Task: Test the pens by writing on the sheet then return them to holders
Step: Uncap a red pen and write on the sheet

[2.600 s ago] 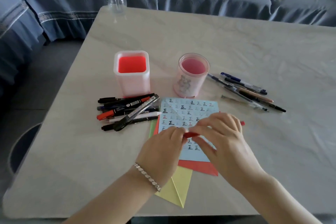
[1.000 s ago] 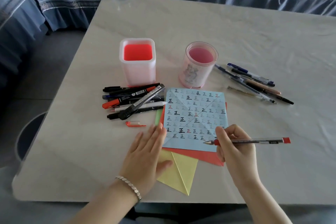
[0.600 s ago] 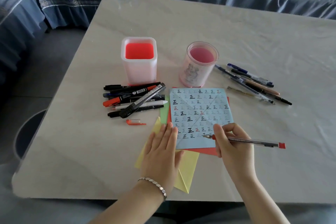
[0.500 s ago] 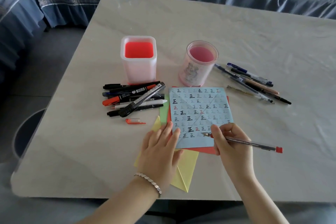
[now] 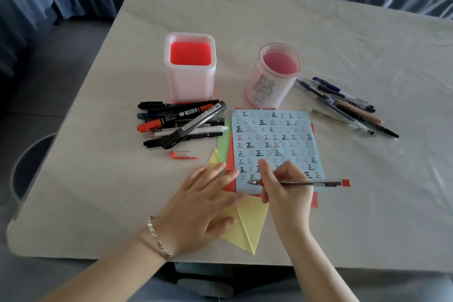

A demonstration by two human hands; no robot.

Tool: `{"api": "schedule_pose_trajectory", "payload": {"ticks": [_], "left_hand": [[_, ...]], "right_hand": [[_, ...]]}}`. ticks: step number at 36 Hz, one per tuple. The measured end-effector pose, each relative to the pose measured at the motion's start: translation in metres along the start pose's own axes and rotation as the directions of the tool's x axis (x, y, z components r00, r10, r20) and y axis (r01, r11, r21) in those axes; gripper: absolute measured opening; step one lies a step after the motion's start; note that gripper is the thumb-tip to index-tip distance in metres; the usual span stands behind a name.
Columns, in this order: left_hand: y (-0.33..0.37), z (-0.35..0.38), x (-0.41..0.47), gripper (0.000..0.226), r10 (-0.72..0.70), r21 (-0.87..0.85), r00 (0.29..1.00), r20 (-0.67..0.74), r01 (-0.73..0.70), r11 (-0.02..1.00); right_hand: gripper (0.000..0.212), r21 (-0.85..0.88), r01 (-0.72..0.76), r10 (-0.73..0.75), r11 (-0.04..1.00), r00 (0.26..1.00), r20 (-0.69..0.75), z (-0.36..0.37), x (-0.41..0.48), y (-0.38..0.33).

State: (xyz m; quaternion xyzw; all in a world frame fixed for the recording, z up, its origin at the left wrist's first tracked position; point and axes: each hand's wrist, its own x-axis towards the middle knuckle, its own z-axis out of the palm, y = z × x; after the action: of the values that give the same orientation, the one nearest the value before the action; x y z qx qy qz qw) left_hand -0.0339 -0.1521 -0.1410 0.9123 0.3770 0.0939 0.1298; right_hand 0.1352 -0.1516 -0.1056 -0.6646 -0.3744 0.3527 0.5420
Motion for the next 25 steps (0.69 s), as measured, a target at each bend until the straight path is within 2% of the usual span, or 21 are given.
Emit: {"api": "schedule_pose_trajectory", "payload": {"ticks": [2, 5, 9, 13, 25], "left_hand": [[0.000, 0.001, 0.000, 0.039, -0.004, -0.022, 1.000, -0.016, 0.004, 1.000], [0.000, 0.002, -0.001, 0.039, -0.019, -0.073, 0.999, -0.026, 0.017, 0.997], [0.001, 0.002, -0.001, 0.039, -0.027, -0.083, 0.999, -0.034, 0.024, 0.996], [0.002, 0.001, -0.002, 0.038, -0.028, -0.083, 0.999, -0.042, 0.024, 0.996], [0.002, 0.000, -0.001, 0.040, -0.026, -0.068, 0.999, -0.039, 0.023, 0.997]], "right_hand": [[0.048, -0.060, 0.033, -0.034, 0.998, 0.999, -0.017, 0.005, -0.002, 0.007], [0.041, -0.100, 0.078, -0.083, 0.992, 0.996, -0.044, 0.010, -0.006, 0.014], [0.051, -0.158, 0.117, -0.131, 0.980, 0.988, -0.085, 0.012, -0.011, 0.015], [0.051, -0.166, 0.139, -0.156, 0.976, 0.983, -0.096, 0.013, -0.011, 0.016], [0.053, -0.196, 0.092, -0.107, 0.976, 0.992, -0.067, 0.014, -0.010, 0.016]]}}
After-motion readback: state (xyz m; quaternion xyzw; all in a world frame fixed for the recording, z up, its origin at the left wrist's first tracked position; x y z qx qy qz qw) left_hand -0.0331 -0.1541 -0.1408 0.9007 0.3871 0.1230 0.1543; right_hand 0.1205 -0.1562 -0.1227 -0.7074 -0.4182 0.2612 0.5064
